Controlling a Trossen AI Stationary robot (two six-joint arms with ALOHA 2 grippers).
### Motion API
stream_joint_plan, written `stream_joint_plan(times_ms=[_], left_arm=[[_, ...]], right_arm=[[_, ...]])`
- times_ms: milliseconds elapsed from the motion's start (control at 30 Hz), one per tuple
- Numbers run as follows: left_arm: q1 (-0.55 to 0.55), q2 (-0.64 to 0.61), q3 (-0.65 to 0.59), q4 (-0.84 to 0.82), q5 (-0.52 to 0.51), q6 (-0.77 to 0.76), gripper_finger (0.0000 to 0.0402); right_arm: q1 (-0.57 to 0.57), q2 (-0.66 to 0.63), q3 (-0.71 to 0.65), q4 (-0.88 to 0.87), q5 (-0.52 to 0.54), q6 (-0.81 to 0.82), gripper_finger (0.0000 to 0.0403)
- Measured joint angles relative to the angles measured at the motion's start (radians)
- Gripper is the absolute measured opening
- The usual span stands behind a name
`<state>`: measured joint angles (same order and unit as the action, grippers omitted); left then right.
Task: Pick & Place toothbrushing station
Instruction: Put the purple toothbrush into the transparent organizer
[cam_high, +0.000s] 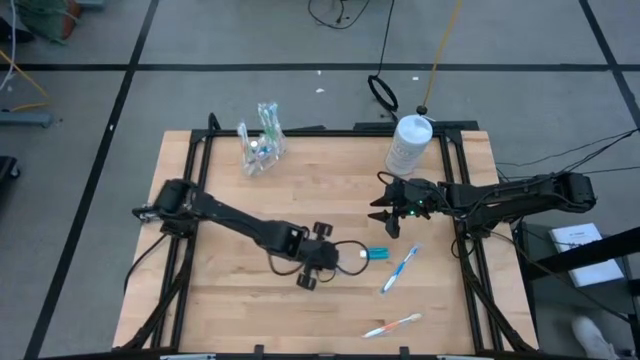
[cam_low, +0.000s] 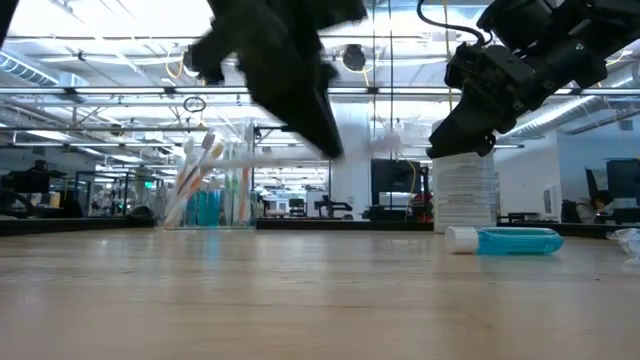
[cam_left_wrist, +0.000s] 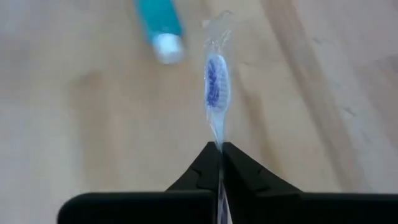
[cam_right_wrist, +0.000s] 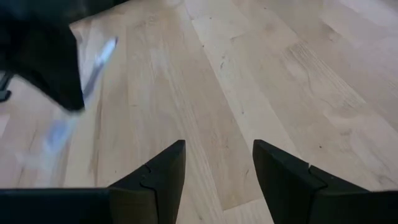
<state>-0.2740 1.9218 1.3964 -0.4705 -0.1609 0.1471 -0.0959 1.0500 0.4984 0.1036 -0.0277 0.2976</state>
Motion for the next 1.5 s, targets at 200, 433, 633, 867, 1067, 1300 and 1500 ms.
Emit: stream_joint_plan(times_ms=[200,433,633,867,1067,1300,1500], left_arm=[[0.011,-0.177,-0.002,-0.087,-0.194,0.077,0.0016],[0.098,-0.4,-0.118,-0.043,-0.207,0.098,0.0006],[0.218,-0.586,-0.368,0.111,-0.208,0.095,0.0003],[0.356,-0.746,-0.622,0.505,-0.21,0.095,0.0008],[0.433,-0.795,-0.793,0.864,-0.212,0.102,0.0009],[0.486,-0.794,-0.951,1.113,-0.497,0.075,0.0005],[0.492,-0.793,-1.054,1.237,-0.735,0.042,0.0004]], right_arm=[[0.0,0.0,0.0,-0.002,0.0,0.016,0.0183],[0.0,0.0,0.0,-0.002,0.0,0.016,0.0183],[0.0,0.0,0.0,-0.002,0.0,0.016,0.0183],[0.0,0.0,0.0,-0.001,0.0,0.016,0.0183],[0.0,0.0,0.0,0.001,0.0,0.016,0.0183],[0.0,0.0,0.0,0.0,0.0,0.016,0.0183],[0.0,0.0,0.0,0.0,0.0,0.013,0.0183]])
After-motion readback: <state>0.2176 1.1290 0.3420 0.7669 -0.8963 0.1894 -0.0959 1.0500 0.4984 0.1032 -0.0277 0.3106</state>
